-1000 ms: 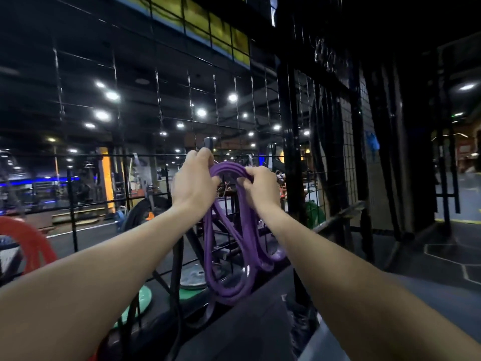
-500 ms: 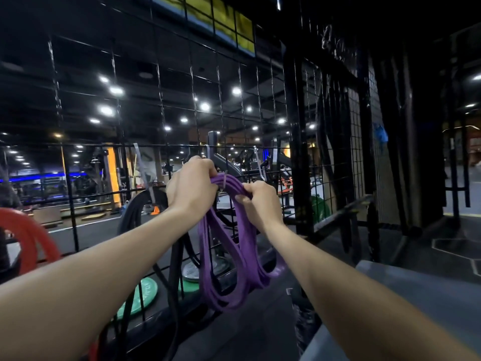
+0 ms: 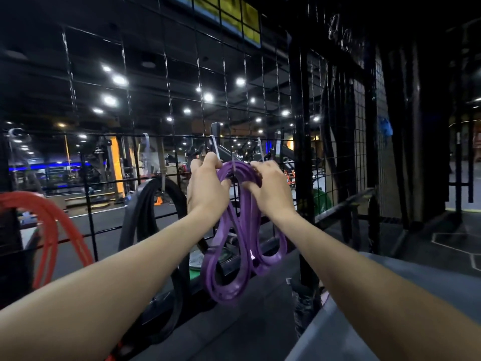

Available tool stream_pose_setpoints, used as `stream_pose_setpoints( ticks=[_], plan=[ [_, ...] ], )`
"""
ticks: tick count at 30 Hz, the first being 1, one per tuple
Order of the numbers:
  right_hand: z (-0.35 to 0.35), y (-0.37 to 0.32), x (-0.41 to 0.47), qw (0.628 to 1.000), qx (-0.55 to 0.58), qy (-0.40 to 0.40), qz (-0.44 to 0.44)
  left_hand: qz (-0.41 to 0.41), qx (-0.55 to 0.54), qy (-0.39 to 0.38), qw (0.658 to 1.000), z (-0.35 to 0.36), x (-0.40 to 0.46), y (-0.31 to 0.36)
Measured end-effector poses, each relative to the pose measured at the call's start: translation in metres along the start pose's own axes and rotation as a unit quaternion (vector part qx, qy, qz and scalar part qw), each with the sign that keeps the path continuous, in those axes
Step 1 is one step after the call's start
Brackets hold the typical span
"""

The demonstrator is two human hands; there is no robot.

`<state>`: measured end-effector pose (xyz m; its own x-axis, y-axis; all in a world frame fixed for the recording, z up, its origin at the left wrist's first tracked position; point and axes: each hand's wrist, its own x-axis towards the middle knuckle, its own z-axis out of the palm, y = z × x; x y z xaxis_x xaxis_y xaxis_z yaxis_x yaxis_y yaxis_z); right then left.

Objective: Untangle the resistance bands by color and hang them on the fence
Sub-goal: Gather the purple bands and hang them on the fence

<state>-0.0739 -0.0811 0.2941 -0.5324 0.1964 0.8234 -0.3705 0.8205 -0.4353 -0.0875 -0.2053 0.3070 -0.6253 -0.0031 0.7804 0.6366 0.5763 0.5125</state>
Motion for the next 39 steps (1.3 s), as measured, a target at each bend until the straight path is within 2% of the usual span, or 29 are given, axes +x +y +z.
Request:
stream_pose_setpoints(
  ticks=[3,8,11,13,16,19,26,32,33,35,37,39],
  plan=[
    [-0.003,-0.005,-0.01,0.999,0.042,0.032,-0.008,-0.003,-0.008,-0.005,1.0,0.003,0.002,0.001],
    [0.003,-0.004,-0.045,0.988,0.036,-0.145,0.042,-0.019,0.005,-0.02,1.0,0.004,0.006,0.007],
    [0.007,-0.005,-0.045,0.982,-0.006,-0.181,0.061,-0.03,0.005,-0.02,0.999,0.005,0.005,0.009],
    [0.005,-0.006,-0.043,0.979,-0.036,-0.188,0.069,-0.038,0.0,-0.016,0.999,0.006,0.006,0.008],
    [-0.002,-0.002,-0.044,0.978,-0.143,-0.15,0.02,-0.039,-0.016,-0.011,0.999,0.008,0.007,0.008],
    [-0.004,-0.001,-0.048,0.98,-0.162,-0.116,-0.014,-0.026,-0.021,-0.012,0.999,0.009,0.006,0.01],
    [0.023,-0.016,-0.052,0.985,-0.043,-0.166,0.028,0.013,0.049,-0.01,0.999,-0.004,0.004,-0.003],
    [0.023,-0.012,-0.049,0.976,0.068,-0.196,0.067,0.038,0.059,-0.008,0.997,-0.006,0.001,-0.011],
    [0.02,-0.009,-0.048,0.977,0.087,-0.18,0.079,0.029,0.045,-0.007,0.999,-0.005,0.002,-0.013],
    [0.012,-0.001,-0.044,0.989,0.081,-0.095,0.079,0.024,0.023,-0.012,0.999,-0.006,0.005,-0.015],
    [0.007,0.007,-0.037,0.996,0.036,-0.007,0.083,0.063,0.045,-0.018,0.997,-0.008,0.007,-0.015],
    [0.009,0.015,-0.03,0.993,0.011,-0.004,0.115,0.09,0.072,-0.019,0.993,-0.009,0.008,-0.016]
  ],
)
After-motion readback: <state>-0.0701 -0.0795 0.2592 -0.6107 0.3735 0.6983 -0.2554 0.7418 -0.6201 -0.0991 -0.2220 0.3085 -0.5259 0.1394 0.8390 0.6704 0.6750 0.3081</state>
